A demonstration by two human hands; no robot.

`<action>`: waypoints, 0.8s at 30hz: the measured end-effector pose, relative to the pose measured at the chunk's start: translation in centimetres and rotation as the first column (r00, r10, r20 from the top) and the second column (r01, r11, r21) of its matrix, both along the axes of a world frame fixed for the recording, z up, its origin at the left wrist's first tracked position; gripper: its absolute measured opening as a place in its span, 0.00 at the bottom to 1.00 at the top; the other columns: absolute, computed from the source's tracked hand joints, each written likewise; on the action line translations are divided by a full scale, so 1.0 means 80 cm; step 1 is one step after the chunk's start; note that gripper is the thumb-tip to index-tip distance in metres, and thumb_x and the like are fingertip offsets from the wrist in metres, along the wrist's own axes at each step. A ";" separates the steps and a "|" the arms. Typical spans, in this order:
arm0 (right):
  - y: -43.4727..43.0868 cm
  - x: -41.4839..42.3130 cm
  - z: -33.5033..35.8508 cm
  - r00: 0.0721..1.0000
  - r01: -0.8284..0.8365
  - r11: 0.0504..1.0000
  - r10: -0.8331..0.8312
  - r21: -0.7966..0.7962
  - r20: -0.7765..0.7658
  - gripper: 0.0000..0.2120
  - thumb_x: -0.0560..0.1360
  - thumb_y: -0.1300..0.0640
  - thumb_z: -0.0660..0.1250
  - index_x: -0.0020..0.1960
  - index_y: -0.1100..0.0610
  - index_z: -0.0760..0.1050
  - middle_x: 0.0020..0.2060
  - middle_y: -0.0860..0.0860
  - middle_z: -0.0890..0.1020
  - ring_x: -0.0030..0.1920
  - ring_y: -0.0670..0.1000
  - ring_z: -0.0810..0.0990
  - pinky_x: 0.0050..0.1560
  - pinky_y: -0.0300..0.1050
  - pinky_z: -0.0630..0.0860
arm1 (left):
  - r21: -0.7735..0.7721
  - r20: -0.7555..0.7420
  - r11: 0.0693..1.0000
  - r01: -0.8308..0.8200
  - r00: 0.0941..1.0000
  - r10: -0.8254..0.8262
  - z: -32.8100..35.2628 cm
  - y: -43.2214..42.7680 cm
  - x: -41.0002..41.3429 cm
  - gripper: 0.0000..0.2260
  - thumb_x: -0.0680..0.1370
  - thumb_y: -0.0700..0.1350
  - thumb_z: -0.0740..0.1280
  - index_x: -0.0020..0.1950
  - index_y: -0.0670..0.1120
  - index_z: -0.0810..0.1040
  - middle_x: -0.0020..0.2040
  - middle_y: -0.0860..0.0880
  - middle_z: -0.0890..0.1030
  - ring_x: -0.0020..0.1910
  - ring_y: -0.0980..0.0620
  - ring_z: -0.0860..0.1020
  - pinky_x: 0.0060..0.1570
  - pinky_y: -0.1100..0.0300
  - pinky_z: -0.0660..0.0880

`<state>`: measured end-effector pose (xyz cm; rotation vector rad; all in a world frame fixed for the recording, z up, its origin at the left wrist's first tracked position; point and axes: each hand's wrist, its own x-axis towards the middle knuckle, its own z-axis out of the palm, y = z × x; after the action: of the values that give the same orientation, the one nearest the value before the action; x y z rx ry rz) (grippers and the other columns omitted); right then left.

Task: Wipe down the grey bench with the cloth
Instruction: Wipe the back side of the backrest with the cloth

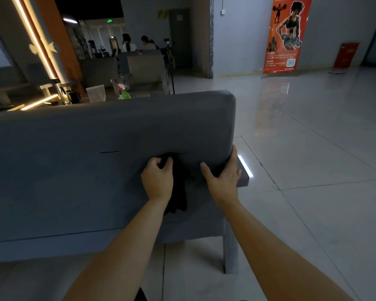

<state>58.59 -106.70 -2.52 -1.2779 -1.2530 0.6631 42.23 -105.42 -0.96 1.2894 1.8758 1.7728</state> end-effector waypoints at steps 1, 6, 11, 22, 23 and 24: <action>-0.001 0.000 0.000 1.000 0.003 1.000 -0.003 0.006 0.006 0.49 0.76 0.42 0.72 0.82 0.44 0.41 0.80 0.47 0.56 0.81 0.58 0.47 0.79 0.67 0.44 | 0.001 0.005 1.000 -0.009 1.000 0.009 -0.002 -0.002 0.002 0.12 0.78 0.49 0.71 0.40 0.43 0.77 0.35 0.51 0.79 0.32 0.56 0.76 0.36 0.57 0.73; 0.001 -0.002 0.005 0.999 0.027 0.999 -0.029 0.032 0.037 0.54 0.71 0.36 0.71 0.83 0.50 0.42 0.80 0.51 0.60 0.79 0.54 0.54 0.80 0.60 0.39 | 0.043 -0.093 0.995 0.091 0.992 -0.087 0.005 -0.014 0.040 0.10 0.80 0.50 0.70 0.43 0.46 0.78 0.37 0.56 0.80 0.36 0.61 0.78 0.36 0.63 0.74; -0.002 -0.004 0.001 1.000 0.021 0.999 -0.022 0.031 0.014 0.51 0.70 0.37 0.68 0.83 0.46 0.42 0.79 0.47 0.60 0.78 0.52 0.53 0.79 0.65 0.45 | 0.011 -0.126 0.988 0.155 0.980 -0.153 0.014 -0.003 0.063 0.10 0.79 0.51 0.70 0.42 0.47 0.78 0.35 0.56 0.79 0.33 0.60 0.78 0.35 0.61 0.75; 0.001 -0.009 0.005 0.996 0.086 0.996 -0.086 0.007 0.018 0.53 0.73 0.43 0.75 0.83 0.46 0.42 0.79 0.49 0.59 0.79 0.55 0.51 0.78 0.68 0.47 | 0.009 0.007 1.000 0.015 1.000 -0.016 0.000 -0.005 0.009 0.14 0.80 0.49 0.70 0.39 0.43 0.76 0.34 0.50 0.79 0.31 0.57 0.76 0.31 0.62 0.69; 0.002 -0.009 0.005 0.996 0.088 0.996 -0.089 0.010 0.018 0.53 0.73 0.43 0.76 0.83 0.47 0.42 0.79 0.50 0.60 0.78 0.55 0.51 0.78 0.67 0.46 | 0.022 -0.010 0.999 0.032 0.999 -0.032 0.001 -0.007 0.014 0.14 0.80 0.49 0.70 0.38 0.43 0.76 0.33 0.50 0.78 0.30 0.57 0.75 0.31 0.63 0.69; 0.002 -0.010 0.006 0.996 0.092 0.996 -0.093 0.013 0.018 0.53 0.73 0.43 0.75 0.83 0.48 0.42 0.79 0.50 0.60 0.78 0.55 0.52 0.79 0.67 0.46 | 0.033 -0.030 0.998 0.056 0.998 -0.056 0.003 -0.008 0.021 0.14 0.80 0.49 0.70 0.38 0.43 0.75 0.32 0.51 0.78 0.30 0.57 0.76 0.31 0.63 0.70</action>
<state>57.78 -106.51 -2.07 -1.3260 -1.2033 0.5779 43.87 -106.10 -0.71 1.3729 1.8136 1.7743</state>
